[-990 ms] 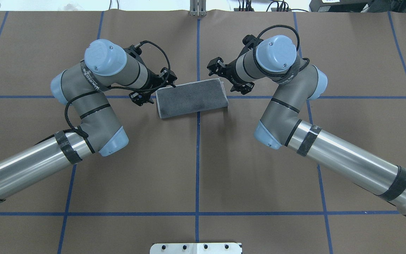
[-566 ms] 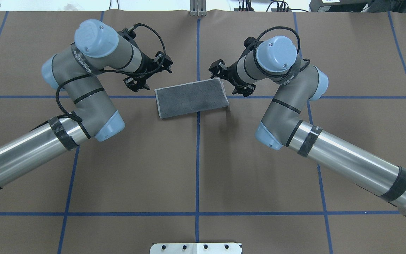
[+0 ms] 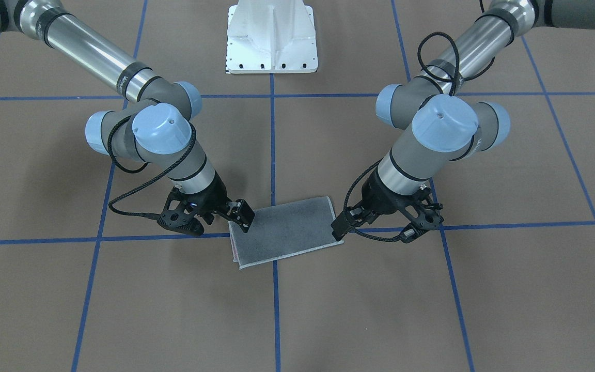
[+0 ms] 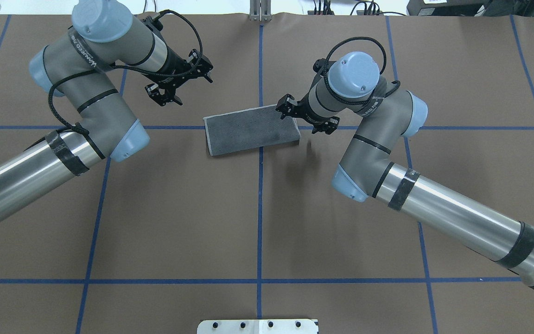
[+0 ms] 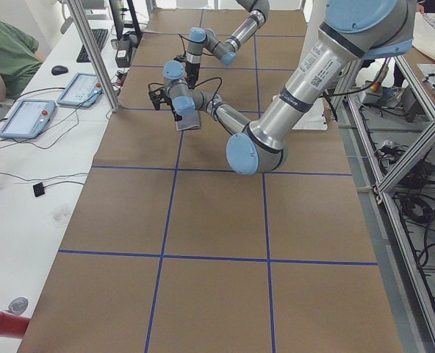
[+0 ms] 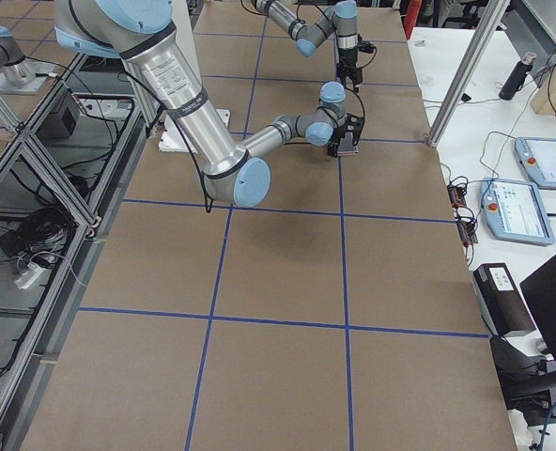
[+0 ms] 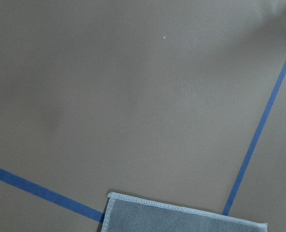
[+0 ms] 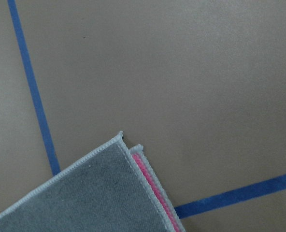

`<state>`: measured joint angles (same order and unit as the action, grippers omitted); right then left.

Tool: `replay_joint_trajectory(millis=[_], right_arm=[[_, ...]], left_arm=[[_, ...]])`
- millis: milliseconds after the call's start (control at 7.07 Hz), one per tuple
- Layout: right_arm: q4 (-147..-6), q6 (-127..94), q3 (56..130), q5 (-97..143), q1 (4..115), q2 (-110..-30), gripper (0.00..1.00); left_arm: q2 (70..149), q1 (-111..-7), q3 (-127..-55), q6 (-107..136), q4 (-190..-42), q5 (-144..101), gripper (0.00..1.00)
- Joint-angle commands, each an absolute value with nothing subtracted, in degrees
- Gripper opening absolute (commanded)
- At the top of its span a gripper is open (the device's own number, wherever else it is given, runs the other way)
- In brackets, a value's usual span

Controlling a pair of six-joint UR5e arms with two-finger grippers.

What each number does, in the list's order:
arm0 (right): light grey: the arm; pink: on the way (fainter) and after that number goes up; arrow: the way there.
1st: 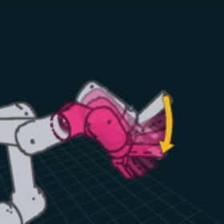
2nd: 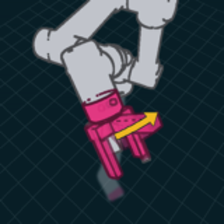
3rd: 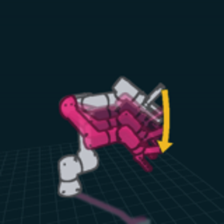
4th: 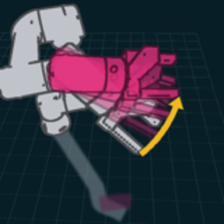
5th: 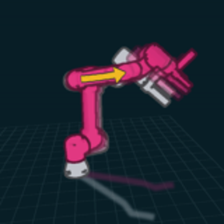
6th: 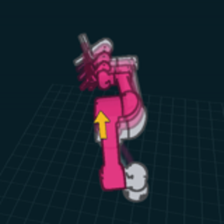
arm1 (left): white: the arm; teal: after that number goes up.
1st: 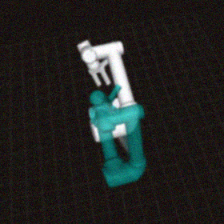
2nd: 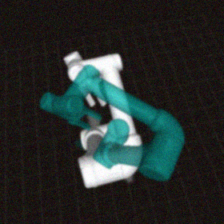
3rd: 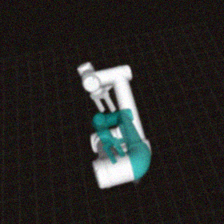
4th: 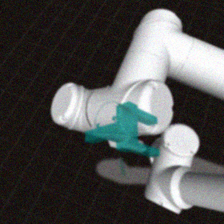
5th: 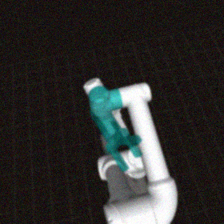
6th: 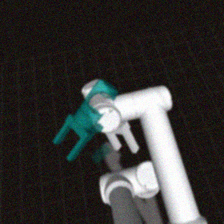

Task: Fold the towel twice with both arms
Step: 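Grasp the folded towel's end with the right gripper while the left arm withdraws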

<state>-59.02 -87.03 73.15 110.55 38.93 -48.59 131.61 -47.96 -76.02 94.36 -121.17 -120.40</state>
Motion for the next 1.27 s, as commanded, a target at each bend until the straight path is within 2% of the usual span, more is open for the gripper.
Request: replay_joint_trajectory(millis=[0, 566, 707, 849, 1132], right_arm=[[-59.2, -84.7, 73.1, 110.6, 37.7, -48.7, 0.88], [-59.1, -84.7, 73.1, 110.5, 36.9, -49.3, 0.55], [-58.9, -84.6, 73.1, 110.6, 37.0, -49.6, 0.41], [-58.9, -84.6, 73.2, 110.6, 37.1, -49.8, 0.23], [-58.9, -84.6, 73.6, 110.8, 37.8, -49.8, 0.11]], left_arm=[[131.5, -48.4, -76.0, 94.0, -121.2, -120.6, 1.0], [131.5, -48.5, -76.0, 94.0, -121.2, -120.6, 1.0], [131.5, -48.6, -76.0, 94.0, -121.2, -120.7, 1.0], [131.5, -48.7, -76.1, 94.0, -121.2, -120.7, 1.0], [131.5, -49.0, -76.2, 94.0, -121.2, -120.7, 1.0]])
